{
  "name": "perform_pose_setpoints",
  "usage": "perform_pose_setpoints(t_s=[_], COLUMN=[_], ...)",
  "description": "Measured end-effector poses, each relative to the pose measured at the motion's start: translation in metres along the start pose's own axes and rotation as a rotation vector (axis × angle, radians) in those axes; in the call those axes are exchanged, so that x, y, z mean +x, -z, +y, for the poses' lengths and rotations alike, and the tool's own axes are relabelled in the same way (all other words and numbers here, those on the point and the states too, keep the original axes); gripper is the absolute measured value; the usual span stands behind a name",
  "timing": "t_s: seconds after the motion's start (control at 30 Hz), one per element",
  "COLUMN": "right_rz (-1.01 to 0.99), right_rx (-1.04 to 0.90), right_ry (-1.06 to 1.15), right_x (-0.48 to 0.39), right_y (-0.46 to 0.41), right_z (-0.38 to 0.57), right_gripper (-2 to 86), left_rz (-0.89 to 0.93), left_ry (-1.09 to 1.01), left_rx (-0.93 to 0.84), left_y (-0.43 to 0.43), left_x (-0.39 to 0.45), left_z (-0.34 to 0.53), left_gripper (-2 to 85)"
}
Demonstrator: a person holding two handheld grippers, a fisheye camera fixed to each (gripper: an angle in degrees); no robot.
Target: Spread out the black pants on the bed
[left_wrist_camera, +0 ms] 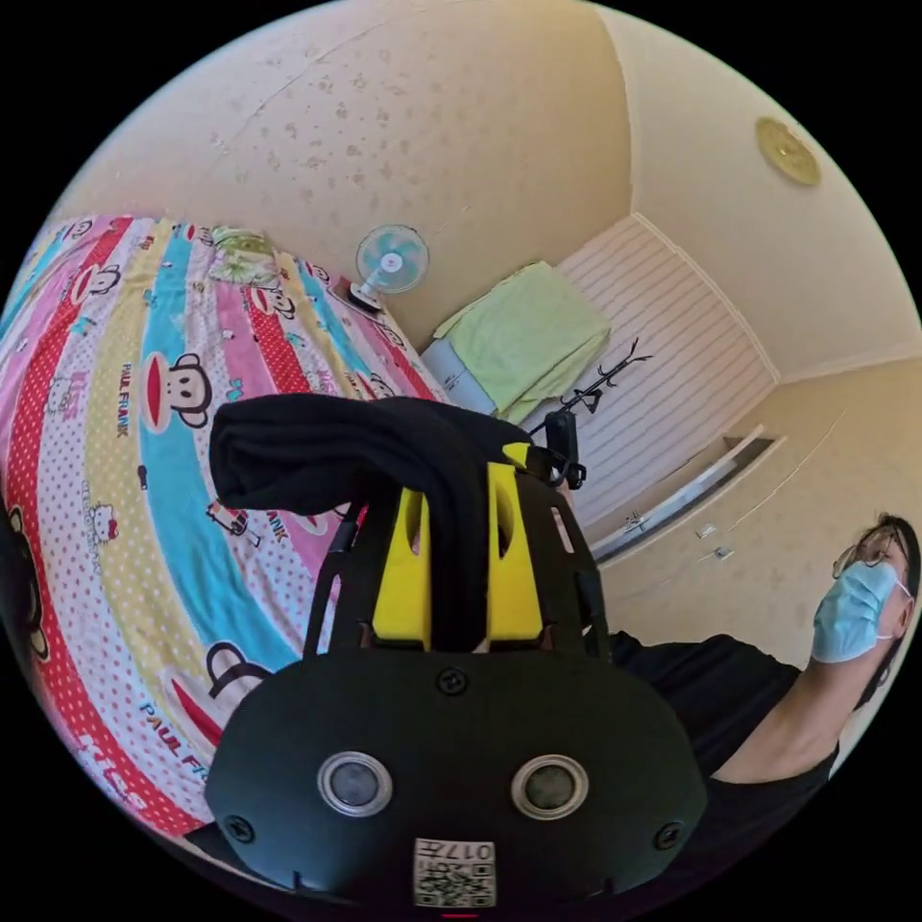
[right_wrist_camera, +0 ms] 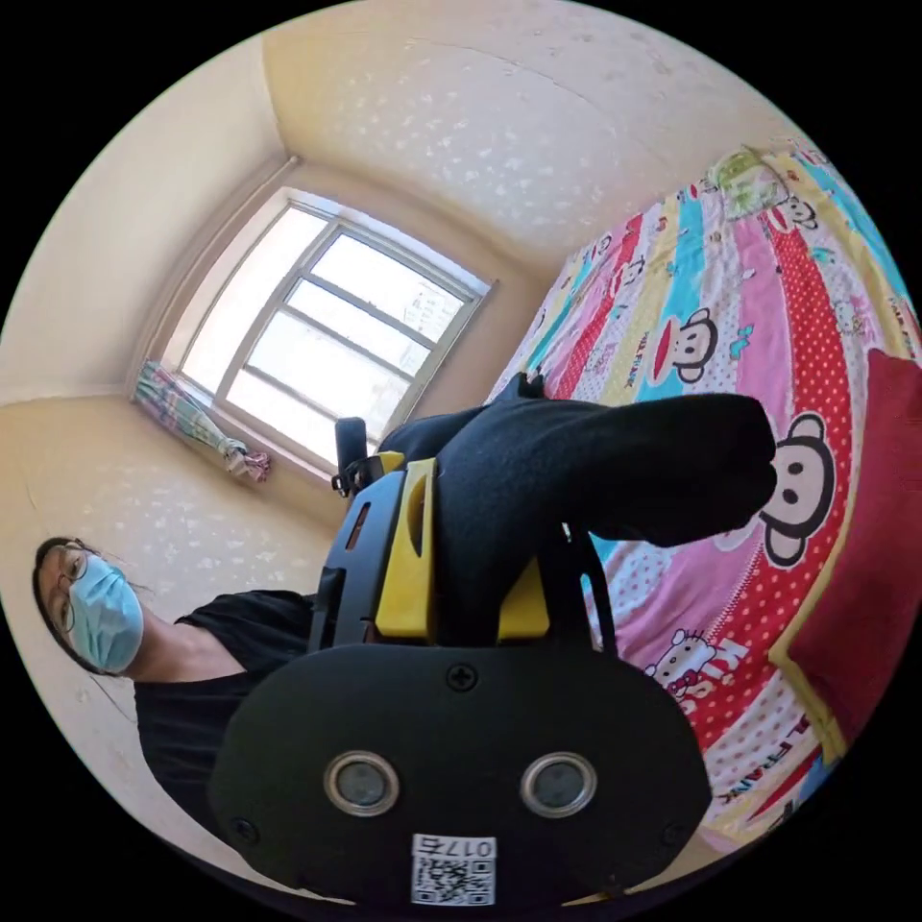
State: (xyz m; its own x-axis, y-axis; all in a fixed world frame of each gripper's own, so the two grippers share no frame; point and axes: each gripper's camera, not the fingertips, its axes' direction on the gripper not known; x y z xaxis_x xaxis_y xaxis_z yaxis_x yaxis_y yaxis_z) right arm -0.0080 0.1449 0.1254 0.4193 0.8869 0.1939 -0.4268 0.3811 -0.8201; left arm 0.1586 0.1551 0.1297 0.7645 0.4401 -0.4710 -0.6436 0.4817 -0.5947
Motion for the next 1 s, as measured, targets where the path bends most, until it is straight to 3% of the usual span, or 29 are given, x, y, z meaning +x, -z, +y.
perform_pose_setpoints(t_s=[0.17, 0.27, 0.33, 0.47, 0.53, 0.63, 0.77, 1.0], right_rz=[0.209, 0.388, 0.6, 0.694, 0.655, 0.67, 0.722, 0.678], right_rx=[0.174, 0.238, 0.16, 0.213, 0.245, 0.241, 0.202, -0.023], right_ry=[-0.102, -0.431, -0.682, -0.592, -0.608, -0.536, -0.307, -0.016], right_x=[0.025, 0.099, 0.137, 0.102, 0.076, 0.034, -0.034, -0.06], right_y=[0.158, 0.226, 0.246, 0.247, 0.232, 0.187, 0.102, -0.128], right_z=[0.011, 0.054, 0.111, 0.194, 0.229, 0.22, 0.146, -0.026], right_gripper=[8.3, 10.5, 13.4, 12.0, 11.2, 13.7, 16.4, 23.5], left_rz=[0.07, 0.093, 0.073, 0.116, 0.088, -0.124, -0.519, -0.821], left_ry=[-0.008, 0.224, 0.286, 0.379, 0.433, 0.464, 0.38, 0.373], left_rx=[-0.196, -0.366, -0.36, -0.351, -0.282, -0.225, -0.203, -0.094], left_y=[-0.177, -0.273, -0.286, -0.242, -0.194, -0.116, -0.045, -0.001], left_x=[0.007, -0.044, -0.07, -0.131, -0.155, -0.174, -0.161, -0.17], left_z=[-0.053, -0.017, 0.028, 0.127, 0.163, 0.201, 0.208, 0.215], left_gripper=[10.6, 13.5, 12.8, 7.4, 5.1, 2.8, 14.5, 22.4])
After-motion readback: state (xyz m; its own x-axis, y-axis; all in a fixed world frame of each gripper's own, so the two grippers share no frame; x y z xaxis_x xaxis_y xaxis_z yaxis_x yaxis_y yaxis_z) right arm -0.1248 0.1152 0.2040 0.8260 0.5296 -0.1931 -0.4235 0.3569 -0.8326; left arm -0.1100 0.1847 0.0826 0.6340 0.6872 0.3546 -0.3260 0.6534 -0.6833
